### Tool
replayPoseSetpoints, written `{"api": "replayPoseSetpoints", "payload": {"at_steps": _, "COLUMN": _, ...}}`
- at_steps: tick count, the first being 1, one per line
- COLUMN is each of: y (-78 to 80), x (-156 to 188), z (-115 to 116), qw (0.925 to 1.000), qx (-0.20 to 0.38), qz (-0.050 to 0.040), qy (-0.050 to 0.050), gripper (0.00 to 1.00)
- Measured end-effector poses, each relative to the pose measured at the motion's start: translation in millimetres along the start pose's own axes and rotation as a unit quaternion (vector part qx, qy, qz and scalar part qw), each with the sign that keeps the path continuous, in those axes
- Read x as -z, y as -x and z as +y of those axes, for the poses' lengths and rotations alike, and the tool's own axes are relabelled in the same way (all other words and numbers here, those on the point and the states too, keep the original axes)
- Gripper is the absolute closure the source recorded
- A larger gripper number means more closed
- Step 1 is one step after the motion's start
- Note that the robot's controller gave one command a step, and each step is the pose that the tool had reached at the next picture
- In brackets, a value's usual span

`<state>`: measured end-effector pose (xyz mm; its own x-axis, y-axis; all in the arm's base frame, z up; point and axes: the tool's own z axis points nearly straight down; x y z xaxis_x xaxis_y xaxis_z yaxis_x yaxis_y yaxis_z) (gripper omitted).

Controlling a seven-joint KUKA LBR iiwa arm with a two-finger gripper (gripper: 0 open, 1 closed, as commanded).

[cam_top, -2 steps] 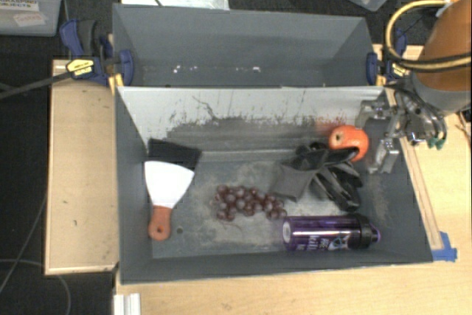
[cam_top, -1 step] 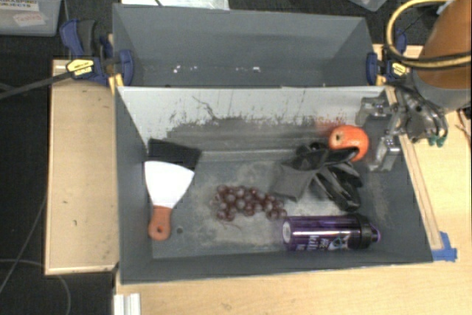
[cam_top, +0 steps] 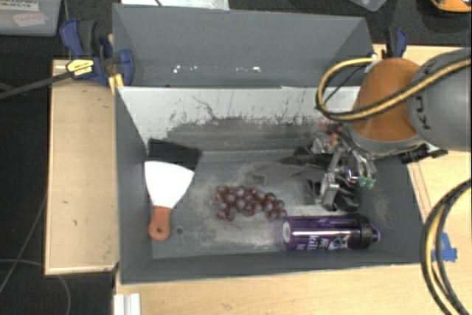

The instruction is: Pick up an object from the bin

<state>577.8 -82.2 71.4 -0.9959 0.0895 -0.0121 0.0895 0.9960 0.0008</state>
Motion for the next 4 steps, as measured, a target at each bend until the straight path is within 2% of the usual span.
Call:
{"api": "replayPoseSetpoints", "payload": {"at_steps": 1, "y": -2.1, "x": 82, "z": -13, "qw": 0.9806, "qx": -0.196, "qz": -0.0062, "qy": -0.001, "gripper": 0.00}}
{"api": "replayPoseSetpoints", "payload": {"at_steps": 2, "y": 1.9, "x": 5, "z": -1, "qw": 1.0000, "qx": -0.005, "qz": -0.0034, "qy": -0.001, "gripper": 0.00}}
{"api": "replayPoseSetpoints", "payload": {"at_steps": 3, "y": -9.9, "x": 10, "z": 14, "qw": 0.9375, "qx": -0.348, "qz": -0.0055, "qy": 0.016, "gripper": 0.00}}
{"api": "replayPoseSetpoints", "payload": {"at_steps": 4, "y": -5.5, "x": 15, "z": 4, "qw": 0.9360, "qx": -0.351, "qz": -0.0167, "qy": 0.013, "gripper": 1.00}}
